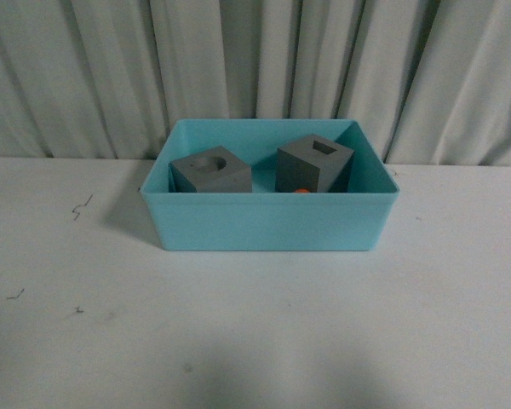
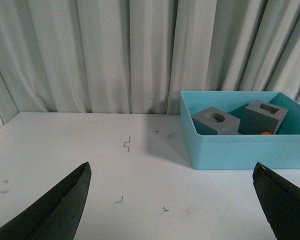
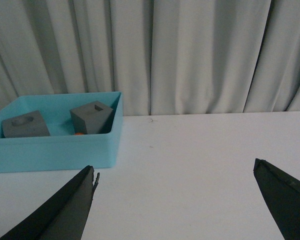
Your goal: Place gray and orange parts in blue box
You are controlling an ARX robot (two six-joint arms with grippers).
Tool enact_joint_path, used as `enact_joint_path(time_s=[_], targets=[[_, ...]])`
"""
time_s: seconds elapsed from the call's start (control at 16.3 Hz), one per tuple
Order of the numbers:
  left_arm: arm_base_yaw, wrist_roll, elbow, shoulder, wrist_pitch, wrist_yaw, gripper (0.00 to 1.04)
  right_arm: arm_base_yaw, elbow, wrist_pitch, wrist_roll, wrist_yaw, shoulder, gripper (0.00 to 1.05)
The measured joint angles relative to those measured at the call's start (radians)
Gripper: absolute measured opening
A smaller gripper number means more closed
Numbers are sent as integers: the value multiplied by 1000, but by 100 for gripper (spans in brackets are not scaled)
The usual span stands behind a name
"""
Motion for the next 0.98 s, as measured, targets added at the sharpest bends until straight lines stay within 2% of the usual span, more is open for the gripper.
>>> enact_joint_path(time_s=[0.98], targets=[[0,0,0,0,0,0,98,0,0,0,0,0,0,98]])
